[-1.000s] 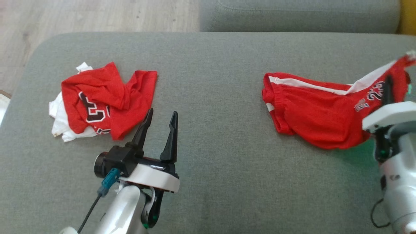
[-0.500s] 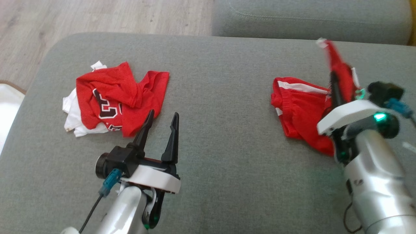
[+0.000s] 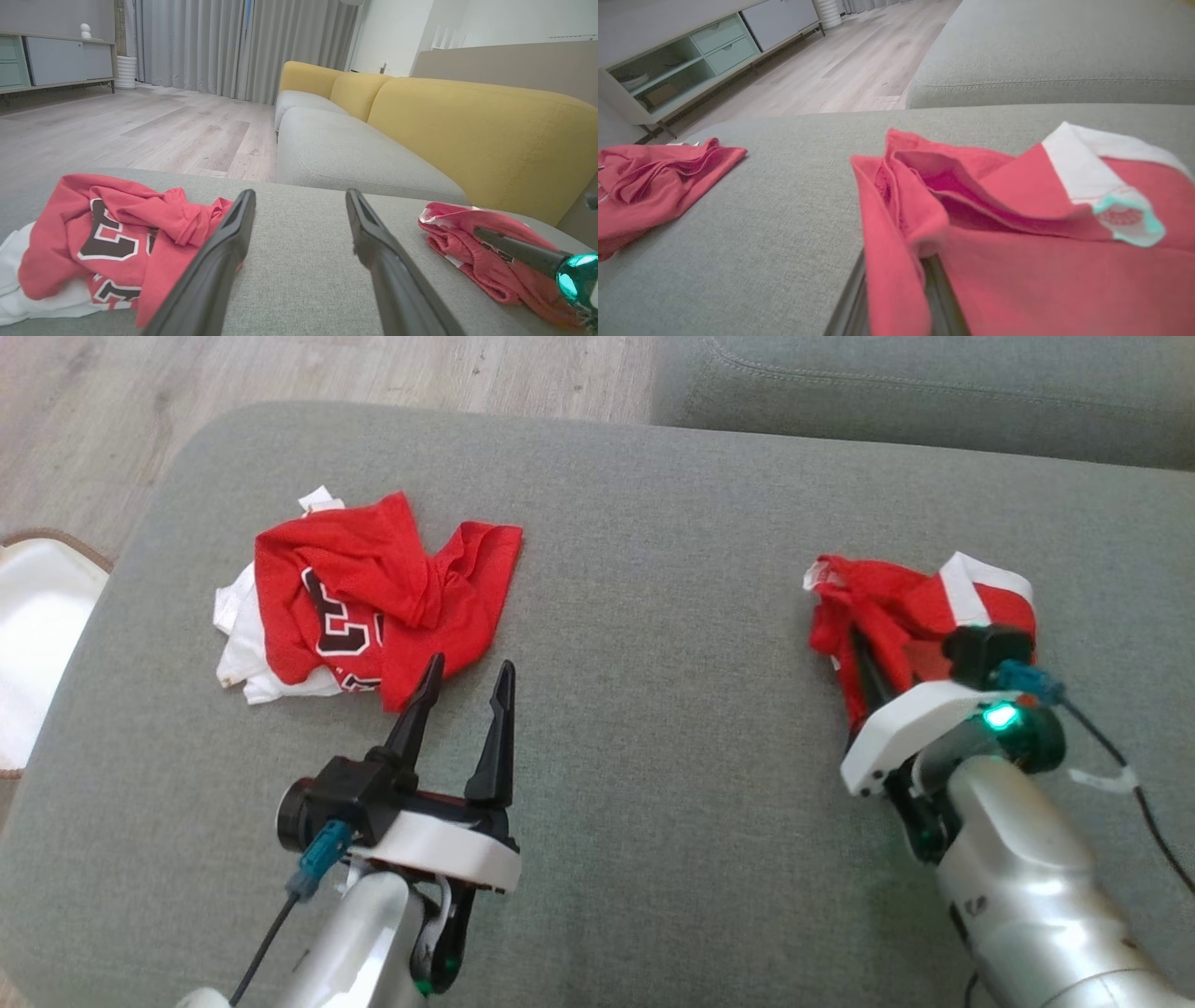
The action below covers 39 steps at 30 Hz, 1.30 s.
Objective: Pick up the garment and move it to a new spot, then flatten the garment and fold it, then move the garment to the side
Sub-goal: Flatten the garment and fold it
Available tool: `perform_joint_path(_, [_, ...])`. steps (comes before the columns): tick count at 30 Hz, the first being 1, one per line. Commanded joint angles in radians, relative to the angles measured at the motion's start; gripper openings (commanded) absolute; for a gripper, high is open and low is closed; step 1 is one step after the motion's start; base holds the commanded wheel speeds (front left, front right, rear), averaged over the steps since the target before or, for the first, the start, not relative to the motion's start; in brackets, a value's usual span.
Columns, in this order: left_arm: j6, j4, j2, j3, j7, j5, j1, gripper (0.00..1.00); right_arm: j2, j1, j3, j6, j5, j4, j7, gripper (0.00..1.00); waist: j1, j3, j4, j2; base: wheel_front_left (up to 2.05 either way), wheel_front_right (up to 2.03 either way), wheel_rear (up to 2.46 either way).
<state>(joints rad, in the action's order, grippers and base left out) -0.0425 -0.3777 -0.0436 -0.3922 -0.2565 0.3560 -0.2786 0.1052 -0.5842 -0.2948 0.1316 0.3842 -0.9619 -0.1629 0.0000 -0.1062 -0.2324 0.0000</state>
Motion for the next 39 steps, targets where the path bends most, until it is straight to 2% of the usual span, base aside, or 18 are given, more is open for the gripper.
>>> perform_joint_path(1, [0.007, 0.026, -0.007, 0.024, -0.005, 0.01, -0.035, 1.0, -0.024, -0.023, -0.039, -0.001, 0.015, 0.013, -0.012, 0.0, 0.0, 0.003, 0.003, 0.0, 0.0, 0.0, 0.0])
perform_joint_path(2, [0.009, 0.025, -0.007, 0.025, -0.005, 0.011, -0.034, 1.0, -0.027, -0.023, -0.051, -0.001, 0.02, 0.007, -0.018, 0.89, 0.0, 0.004, 0.006, 0.0, 0.0, 0.0, 0.0])
perform_joint_path(3, [0.01, 0.024, -0.007, 0.027, -0.005, 0.011, -0.034, 1.0, -0.03, -0.024, -0.061, -0.001, 0.028, 0.002, -0.023, 1.0, 0.0, 0.006, 0.009, 0.0, 0.0, 0.0, 0.0])
perform_joint_path(9, [0.012, 0.021, -0.007, 0.04, -0.005, 0.008, -0.03, 1.0, -0.049, -0.022, -0.168, -0.001, 0.091, 0.027, -0.039, 1.0, 0.0, 0.025, 0.054, 0.0, 0.0, 0.0, 0.0])
perform_joint_path(14, [0.009, 0.031, -0.007, 0.064, -0.005, -0.003, -0.025, 1.0, -0.051, -0.023, -0.235, -0.001, 0.13, 0.111, -0.07, 1.0, 0.0, 0.044, 0.113, 0.0, 0.0, 0.0, 0.0])
perform_joint_path(16, [0.01, 0.04, -0.007, 0.073, -0.005, -0.009, -0.022, 1.0, -0.028, -0.025, -0.239, -0.001, 0.113, 0.156, -0.085, 1.0, 0.0, 0.051, 0.137, 0.0, 0.0, 0.0, 0.0])
perform_joint_path(20, [0.011, 0.062, -0.007, 0.089, -0.005, -0.016, -0.014, 1.0, 0.023, 0.003, -0.166, -0.001, 0.076, 0.256, -0.097, 1.0, 0.0, 0.062, 0.183, 0.0, 0.0, 0.0, 0.0])
perform_joint_path(24, [0.011, 0.087, -0.007, 0.103, -0.005, -0.019, -0.008, 1.0, 0.066, 0.066, -0.024, -0.001, -0.009, 0.385, -0.098, 1.0, 0.0, 0.067, 0.221, 0.0, 0.0, 0.0, 0.0])
perform_joint_path(26, [0.015, 0.096, -0.007, 0.112, -0.005, -0.021, 0.001, 1.0, 0.061, 0.115, 0.062, -0.001, -0.048, 0.45, -0.098, 1.0, 0.0, 0.069, 0.237, 0.0, 0.0, 0.0, 0.0])
perform_joint_path(28, [0.015, 0.099, -0.007, 0.115, -0.005, -0.022, 0.006, 1.0, 0.055, 0.141, 0.099, -0.001, -0.069, 0.48, -0.099, 1.0, 0.0, 0.069, 0.243, 0.0, 0.0, 0.0, 0.0])
perform_joint_path(33, [0.013, 0.114, -0.007, 0.13, -0.005, -0.027, 0.038, 1.0, -0.004, 0.272, 0.233, -0.001, -0.157, 0.605, -0.099, 1.0, 0.0, 0.064, 0.268, 0.0, 0.0, 0.0, 0.0])
perform_joint_path(39, [0.013, 0.114, -0.007, 0.147, -0.005, -0.033, 0.087, 1.0, -0.049, 0.387, 0.277, -0.001, -0.207, 0.662, -0.099, 1.0, 0.0, 0.054, 0.278, 0.0, 0.0, 0.0, 0.0])
